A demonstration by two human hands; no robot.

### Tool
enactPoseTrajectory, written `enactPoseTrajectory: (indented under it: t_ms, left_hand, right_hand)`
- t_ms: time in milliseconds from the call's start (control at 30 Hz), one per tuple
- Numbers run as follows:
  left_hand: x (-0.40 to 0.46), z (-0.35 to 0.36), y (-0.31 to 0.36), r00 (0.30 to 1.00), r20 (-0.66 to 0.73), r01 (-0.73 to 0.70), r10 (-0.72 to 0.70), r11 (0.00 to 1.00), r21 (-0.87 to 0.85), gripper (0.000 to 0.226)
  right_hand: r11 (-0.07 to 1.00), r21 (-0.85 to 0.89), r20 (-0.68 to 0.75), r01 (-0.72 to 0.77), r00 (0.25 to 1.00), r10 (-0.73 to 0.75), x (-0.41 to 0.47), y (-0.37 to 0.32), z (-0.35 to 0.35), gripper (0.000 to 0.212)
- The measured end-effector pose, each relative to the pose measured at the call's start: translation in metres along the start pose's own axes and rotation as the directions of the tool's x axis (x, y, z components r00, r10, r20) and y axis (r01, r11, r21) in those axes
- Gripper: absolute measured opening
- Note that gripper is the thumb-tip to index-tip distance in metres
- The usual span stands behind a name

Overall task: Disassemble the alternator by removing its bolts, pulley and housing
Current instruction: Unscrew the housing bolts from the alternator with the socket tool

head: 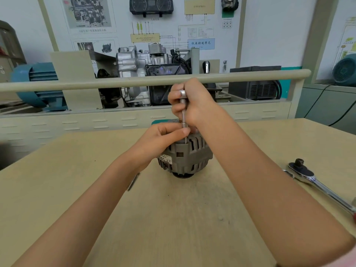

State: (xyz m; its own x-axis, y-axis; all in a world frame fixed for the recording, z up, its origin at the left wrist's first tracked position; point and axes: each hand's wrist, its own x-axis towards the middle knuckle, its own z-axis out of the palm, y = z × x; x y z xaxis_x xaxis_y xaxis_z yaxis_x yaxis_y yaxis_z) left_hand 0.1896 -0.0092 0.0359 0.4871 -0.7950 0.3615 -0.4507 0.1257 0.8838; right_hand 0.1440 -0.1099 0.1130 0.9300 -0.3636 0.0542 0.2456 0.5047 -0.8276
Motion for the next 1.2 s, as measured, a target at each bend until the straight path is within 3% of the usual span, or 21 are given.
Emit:
enactPoseTrajectory:
  t_ms: [100,233,300,367,433,500,567,633,733,833,967,1033,1100,1167,1200]
  left_hand:
    - [0.0,-0.001,-0.001,1.0,0.016,0.015,-0.015,1.0,-0.008,0.029]
    - [-0.001,0.0,0.0,1.0,0.004,0.007,-0.007,1.0,-0.014,0.02]
    - [-0.001,0.0,0.0,1.0,-0.013,-0.006,0.005,1.0,-0.013,0.018]
    - [-0.001,0.001,0.0,0.999,-0.034,-0.012,0.011,1.0,-0.013,0.016]
    - [0.0,0.002,-0.002,0.998,-0.066,-0.019,0.019,1.0,-0.001,0.016]
    - [0.0,0.002,-0.002,0.996,-0.085,-0.019,0.021,1.0,0.022,0.016]
    - [-0.001,0.002,-0.002,0.998,-0.063,-0.015,0.015,1.0,0.005,0.02]
    - [-0.001,0.0,-0.001,0.999,-0.033,-0.009,0.008,1.0,-0.019,0.022]
    - [-0.001,-0.001,0.0,1.0,-0.004,0.01,-0.01,1.0,-0.023,0.021]
    - [-0.001,-0.002,0.0,1.0,0.012,0.024,-0.024,1.0,-0.016,0.034]
    - [-0.001,-0.001,0.001,1.0,0.011,0.007,-0.007,1.0,-0.005,0.031]
    - [-0.001,-0.001,0.0,1.0,-0.015,-0.012,0.012,1.0,0.01,0.026]
    - [0.0,0.0,0.0,0.999,-0.046,-0.017,0.019,0.999,0.028,0.024]
    - [0.0,0.001,-0.002,0.998,-0.066,-0.019,0.021,0.999,0.035,0.021]
    - [0.0,0.002,-0.001,0.997,-0.075,-0.019,0.022,0.999,0.035,0.018]
  right_hand:
    - [0.971,0.047,0.269,-0.233,0.94,0.212,0.007,-0.007,-0.009,0.026]
    - [0.952,0.022,0.346,-0.306,0.895,0.28,0.006,-0.008,-0.009,0.021]
    - [0.971,0.024,0.261,-0.238,0.939,0.224,0.003,-0.006,-0.005,0.023]
    - [0.998,0.034,0.033,-0.059,0.998,0.057,0.0,0.0,0.001,0.025]
    - [0.973,0.014,-0.255,0.23,0.942,-0.218,-0.002,0.01,0.007,0.019]
    - [0.921,-0.003,-0.363,0.389,0.858,-0.363,-0.003,0.017,0.011,0.018]
    - [0.933,-0.033,-0.324,0.358,0.879,-0.349,-0.002,0.016,0.013,0.019]
    - [0.972,-0.062,-0.252,0.227,0.939,-0.236,-0.002,0.011,0.011,0.022]
    - [0.999,0.036,0.014,-0.032,0.999,0.032,0.003,-0.001,0.0,0.027]
    - [0.968,0.071,0.283,-0.239,0.936,0.21,0.007,-0.008,-0.011,0.025]
    - [0.961,0.006,0.362,-0.276,0.897,0.256,0.004,-0.006,-0.008,0.021]
    - [0.968,0.035,0.324,-0.248,0.919,0.224,0.001,-0.006,-0.006,0.022]
    - [0.982,0.111,0.189,-0.15,0.974,0.128,-0.001,-0.003,-0.004,0.025]
    - [0.99,0.109,-0.065,0.093,0.994,-0.086,-0.004,0.004,-0.001,0.024]
    - [0.97,0.06,-0.188,0.235,0.957,-0.221,-0.005,0.008,0.002,0.022]
